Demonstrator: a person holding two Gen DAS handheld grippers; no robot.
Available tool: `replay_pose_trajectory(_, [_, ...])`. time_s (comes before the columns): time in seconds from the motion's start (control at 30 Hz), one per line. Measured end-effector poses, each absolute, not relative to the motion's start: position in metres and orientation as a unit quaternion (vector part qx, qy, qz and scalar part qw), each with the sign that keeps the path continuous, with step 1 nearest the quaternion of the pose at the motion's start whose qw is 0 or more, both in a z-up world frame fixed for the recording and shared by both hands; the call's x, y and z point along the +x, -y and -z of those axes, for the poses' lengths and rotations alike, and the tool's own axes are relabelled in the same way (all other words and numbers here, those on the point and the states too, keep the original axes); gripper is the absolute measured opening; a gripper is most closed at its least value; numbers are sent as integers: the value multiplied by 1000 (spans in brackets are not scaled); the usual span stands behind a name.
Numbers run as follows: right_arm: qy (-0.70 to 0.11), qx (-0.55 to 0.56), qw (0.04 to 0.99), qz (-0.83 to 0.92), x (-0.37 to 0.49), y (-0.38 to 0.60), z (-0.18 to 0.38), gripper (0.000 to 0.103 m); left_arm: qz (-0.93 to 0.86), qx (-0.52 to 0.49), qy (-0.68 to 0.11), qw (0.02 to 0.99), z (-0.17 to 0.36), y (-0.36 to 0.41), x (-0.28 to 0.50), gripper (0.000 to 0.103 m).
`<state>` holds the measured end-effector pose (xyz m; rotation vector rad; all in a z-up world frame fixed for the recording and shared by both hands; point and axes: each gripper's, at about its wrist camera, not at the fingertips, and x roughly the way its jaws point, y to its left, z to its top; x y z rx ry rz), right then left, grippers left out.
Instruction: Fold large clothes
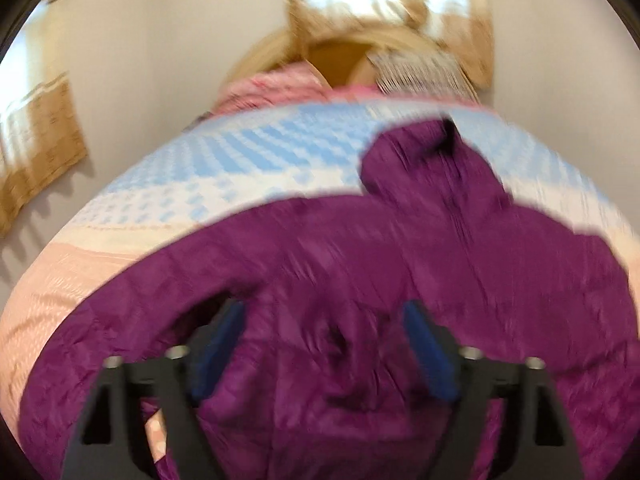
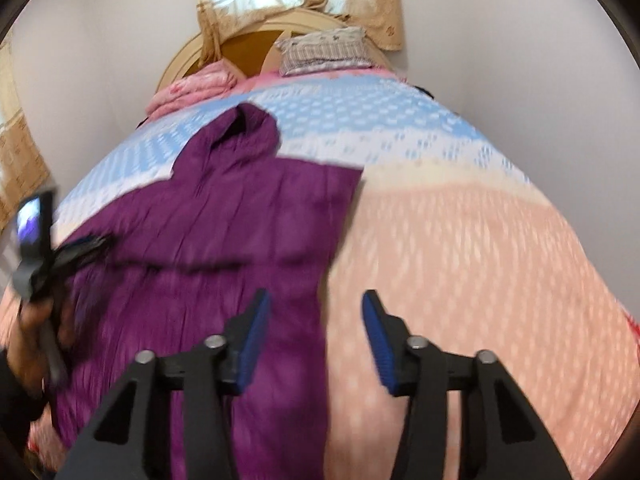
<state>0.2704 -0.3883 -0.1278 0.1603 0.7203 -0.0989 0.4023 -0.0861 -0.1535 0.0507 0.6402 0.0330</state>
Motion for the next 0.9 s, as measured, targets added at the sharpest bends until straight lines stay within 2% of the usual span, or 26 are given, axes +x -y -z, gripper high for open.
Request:
replay_pose_trajectory(0.07, [-343, 70, 935, 55, 301, 388, 128, 46, -47, 28, -311, 949, 151, 88, 411, 92])
replay_pose_trajectory(0.13, [-340, 66, 936, 63, 329, 387, 134, 46, -87, 64, -339, 935, 158, 96, 428, 92])
replay_pose_trajectory(0.3, [-371, 36, 925, 72, 382, 373, 170, 46, -119, 107, -399, 903, 201, 106, 449, 92])
replay_pose_trajectory(0.47, [-402, 18, 912, 78, 383, 370, 213, 46, -119, 118, -383, 909, 209, 110, 440, 92])
replay_pose_trajectory(0.9, [-411, -14, 906, 97, 386, 362, 217, 47, -98, 87, -398, 908, 213, 105, 442, 96])
